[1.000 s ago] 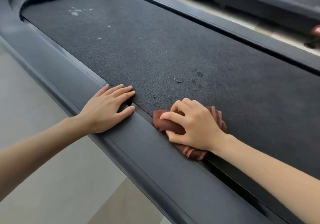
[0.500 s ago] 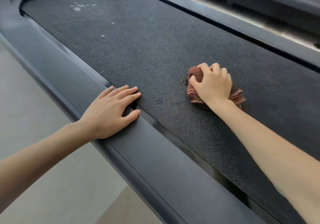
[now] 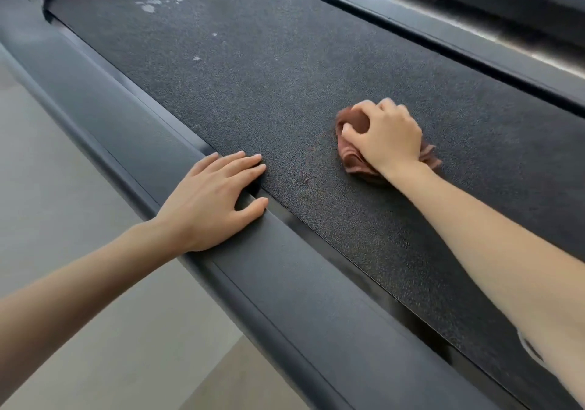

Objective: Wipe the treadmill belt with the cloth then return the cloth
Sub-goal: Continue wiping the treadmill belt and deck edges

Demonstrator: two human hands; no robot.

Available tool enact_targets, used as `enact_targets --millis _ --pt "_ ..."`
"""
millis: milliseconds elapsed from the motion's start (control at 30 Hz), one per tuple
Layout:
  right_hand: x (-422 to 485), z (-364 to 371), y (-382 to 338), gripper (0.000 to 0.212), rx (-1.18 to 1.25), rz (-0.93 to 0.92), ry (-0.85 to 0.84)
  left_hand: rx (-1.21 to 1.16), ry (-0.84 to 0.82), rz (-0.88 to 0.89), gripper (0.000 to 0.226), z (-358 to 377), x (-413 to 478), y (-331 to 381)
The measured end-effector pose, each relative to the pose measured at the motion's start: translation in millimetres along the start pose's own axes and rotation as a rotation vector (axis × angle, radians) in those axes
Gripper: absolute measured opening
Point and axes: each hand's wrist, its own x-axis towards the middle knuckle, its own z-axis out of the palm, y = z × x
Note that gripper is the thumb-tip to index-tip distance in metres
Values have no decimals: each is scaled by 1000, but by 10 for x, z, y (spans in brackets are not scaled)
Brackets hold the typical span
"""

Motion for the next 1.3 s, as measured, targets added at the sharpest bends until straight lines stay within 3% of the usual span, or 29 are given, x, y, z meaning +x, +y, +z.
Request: enact_targets --millis 100,267,367,433,500,633,733,900,1033,1100,1233,1300 --pt "-40 70 -253 40 -76 50 30 2 2 5 83 0 -2 -3" --pt "-624 -98 -620 34 70 -310 18 22 5 15 83 12 0 -13" --pt "-851 -280 -472 36 173 -547 -48 39 -5 20 84 15 0 -21" --pt "-862 -351 -196 37 182 -591 -50 40 -11 22 84 20 -6 -25" --pt "-745 -354 49 39 141 -472 -30 41 -15 24 84 28 -4 -25" --pt "-369 -172 103 36 -11 -59 17 46 -8 25 85 31 7 -28" --pt "-412 -134 -49 37 -72 15 29 36 -18 27 86 25 6 -27" --pt "-1007 -379 -111 34 167 -411 -4 51 -40 29 75 22 14 -27" --pt "-1117 -591 410 34 181 -705 -115 28 -56 52 89 6 6 -35" --pt "-1006 -629 754 37 121 -570 -119 21 -65 49 87 8 21 -36" --pt "-541 -441 1044 39 -31 86 -32 22 -64 59 74 54 99 110" --pt "-381 -340 884 42 -92 241 -27 40 -34 77 68 111 169 215"
